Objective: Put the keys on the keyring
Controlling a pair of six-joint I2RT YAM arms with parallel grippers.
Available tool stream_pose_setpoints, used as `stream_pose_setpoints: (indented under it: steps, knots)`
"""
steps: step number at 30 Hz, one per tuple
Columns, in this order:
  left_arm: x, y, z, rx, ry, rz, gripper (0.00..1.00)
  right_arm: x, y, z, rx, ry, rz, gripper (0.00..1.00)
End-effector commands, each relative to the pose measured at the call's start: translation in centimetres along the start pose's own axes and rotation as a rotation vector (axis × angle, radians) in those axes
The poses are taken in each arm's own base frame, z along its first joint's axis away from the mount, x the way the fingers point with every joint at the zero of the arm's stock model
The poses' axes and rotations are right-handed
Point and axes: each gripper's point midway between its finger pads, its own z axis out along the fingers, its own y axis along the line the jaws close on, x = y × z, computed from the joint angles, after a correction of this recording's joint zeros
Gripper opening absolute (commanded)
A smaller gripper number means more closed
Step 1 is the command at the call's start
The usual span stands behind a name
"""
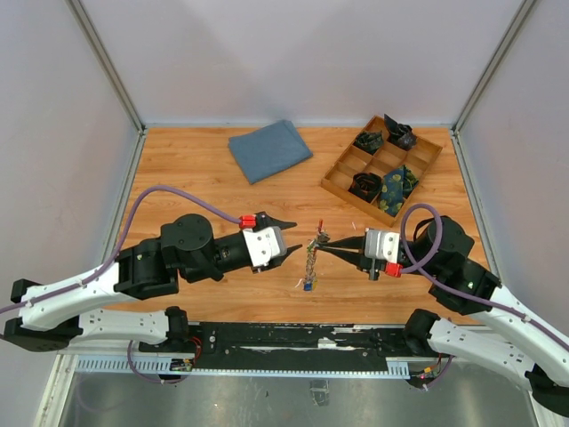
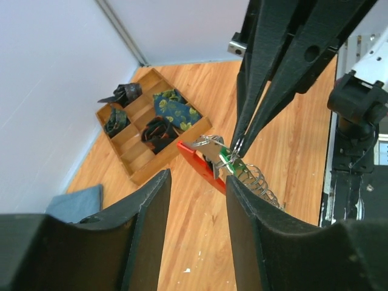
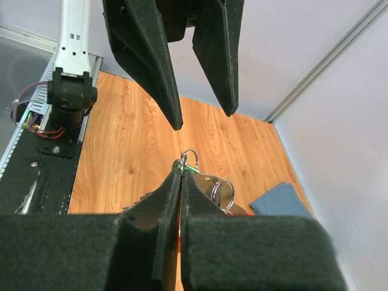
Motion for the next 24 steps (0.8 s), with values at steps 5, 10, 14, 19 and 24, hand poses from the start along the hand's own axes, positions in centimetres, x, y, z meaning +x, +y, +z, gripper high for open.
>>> stream_pose_setpoints:
  steps: [5, 10, 14, 19, 24]
  knots:
    - [-0.7, -2.7, 0.6, 0.182, -0.017, 0.131, 0.37, -2.2, 0.8, -0.1, -0.064, -0.056, -0.029, 0.00]
    - [0.2, -3.3, 0.9, 0.218, 0.023, 0.157, 0.32, -2.4, 1.0, -0.1, -0.079, -0.057, -0.024, 0.01]
    - [0.4, -3.3, 0.9, 0.220, 0.036, 0.164, 0.30, -2.5, 1.0, -0.1, -0.084, -0.060, -0.021, 0.01]
    - [1.0, -3.3, 1.2, 0.214, 0.060, 0.174, 0.30, -2.6, 1.1, -0.1, -0.089, -0.063, -0.021, 0.01]
    - [1.3, -3.3, 1.4, 0.216, 0.076, 0.181, 0.25, -2.5, 1.2, -0.1, -0.091, -0.061, -0.015, 0.01]
